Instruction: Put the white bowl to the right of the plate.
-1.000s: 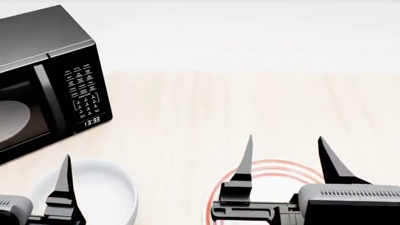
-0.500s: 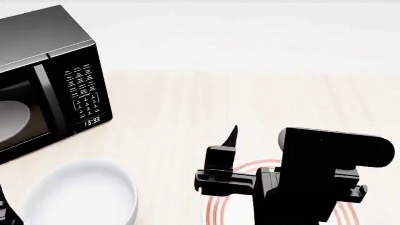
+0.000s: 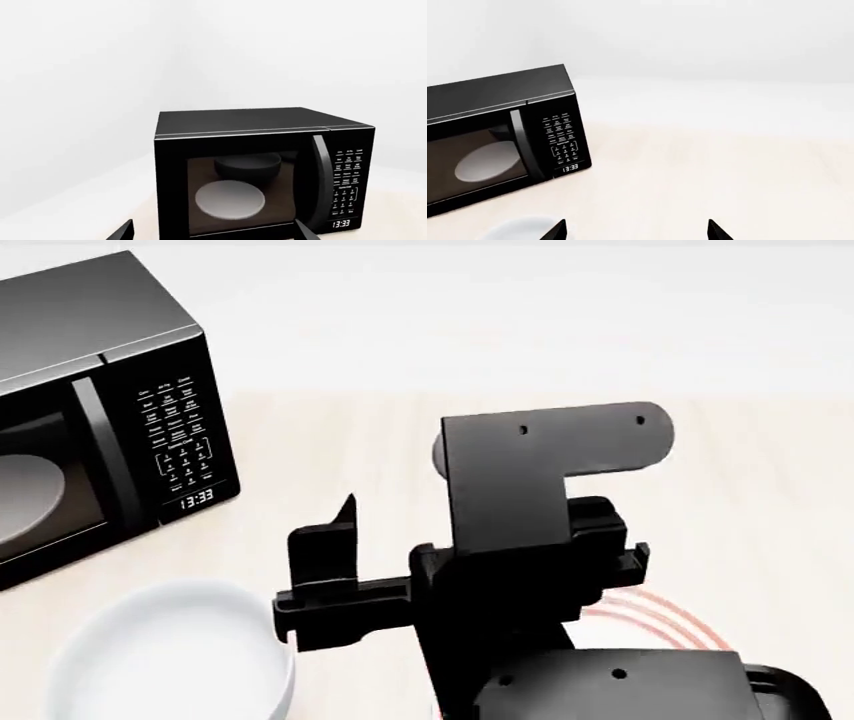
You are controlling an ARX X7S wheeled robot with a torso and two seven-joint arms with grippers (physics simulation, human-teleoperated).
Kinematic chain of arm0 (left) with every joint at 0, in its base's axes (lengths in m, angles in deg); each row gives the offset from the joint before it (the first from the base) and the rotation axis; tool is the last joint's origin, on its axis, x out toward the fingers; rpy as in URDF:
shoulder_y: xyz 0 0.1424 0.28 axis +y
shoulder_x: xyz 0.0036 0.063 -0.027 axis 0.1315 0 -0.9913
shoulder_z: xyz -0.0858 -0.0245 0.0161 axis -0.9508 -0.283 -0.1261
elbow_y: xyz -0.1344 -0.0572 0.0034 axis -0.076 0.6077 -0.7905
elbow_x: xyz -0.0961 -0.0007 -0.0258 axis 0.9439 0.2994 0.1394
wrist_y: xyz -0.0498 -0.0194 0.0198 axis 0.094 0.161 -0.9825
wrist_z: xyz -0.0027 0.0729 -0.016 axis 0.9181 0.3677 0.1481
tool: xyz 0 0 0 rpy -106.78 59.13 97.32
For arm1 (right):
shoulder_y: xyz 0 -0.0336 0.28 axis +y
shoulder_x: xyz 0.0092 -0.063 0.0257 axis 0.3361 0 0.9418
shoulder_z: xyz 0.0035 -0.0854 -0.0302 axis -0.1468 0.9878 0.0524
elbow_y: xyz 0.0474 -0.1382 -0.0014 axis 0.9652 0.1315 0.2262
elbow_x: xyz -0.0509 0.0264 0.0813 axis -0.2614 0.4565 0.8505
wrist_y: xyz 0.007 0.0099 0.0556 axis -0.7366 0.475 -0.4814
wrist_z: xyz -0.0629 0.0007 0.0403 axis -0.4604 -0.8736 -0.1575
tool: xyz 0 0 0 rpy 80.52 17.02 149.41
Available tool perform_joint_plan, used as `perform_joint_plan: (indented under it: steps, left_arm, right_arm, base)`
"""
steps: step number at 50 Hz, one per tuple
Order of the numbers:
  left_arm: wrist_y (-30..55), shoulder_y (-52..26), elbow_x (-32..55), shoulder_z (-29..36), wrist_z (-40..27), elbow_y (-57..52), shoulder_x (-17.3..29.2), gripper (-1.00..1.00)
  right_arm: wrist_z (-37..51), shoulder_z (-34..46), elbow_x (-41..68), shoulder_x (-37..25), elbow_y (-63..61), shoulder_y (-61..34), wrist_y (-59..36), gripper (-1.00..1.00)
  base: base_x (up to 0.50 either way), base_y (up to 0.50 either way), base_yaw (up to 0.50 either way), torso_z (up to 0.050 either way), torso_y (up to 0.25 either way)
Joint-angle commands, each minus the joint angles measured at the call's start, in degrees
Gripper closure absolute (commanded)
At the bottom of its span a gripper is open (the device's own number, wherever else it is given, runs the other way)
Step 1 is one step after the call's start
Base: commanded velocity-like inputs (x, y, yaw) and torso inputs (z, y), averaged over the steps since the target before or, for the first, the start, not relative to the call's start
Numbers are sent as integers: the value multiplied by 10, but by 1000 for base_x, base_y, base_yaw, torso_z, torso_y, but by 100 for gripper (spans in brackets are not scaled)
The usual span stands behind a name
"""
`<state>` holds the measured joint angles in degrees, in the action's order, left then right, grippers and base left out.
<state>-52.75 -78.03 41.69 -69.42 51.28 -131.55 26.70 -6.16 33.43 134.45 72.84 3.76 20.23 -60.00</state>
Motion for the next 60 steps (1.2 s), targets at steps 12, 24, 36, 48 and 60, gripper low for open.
perform_joint_plan:
  steps: [12,24,36,48,60]
  left_arm:
    - [-9,9,7,-41,-20,19,6,-100]
    - [-11,9,10,-38,-22,23,10,-100]
    - [-10,3,9,-30,-27,32,14,-100]
    - [-19,9,-2,-7,-31,28,16,-100]
    - [-26,13,-3,-2,-33,29,19,-100]
  right_arm:
    - [48,115,62,39,211,-127,39,-100]
    - [26,156,18,61,294,-152,77,-100]
    - [42,178,20,65,335,-151,132,-100]
    - [41,209,64,63,416,-181,137,-100]
    - [25,235,103,70,490,-205,155,-100]
  base:
    - [0,0,0,0,0]
    - [0,0,0,0,0]
    - [0,0,0,0,0]
    - [0,0,0,0,0]
    - [0,0,0,0,0]
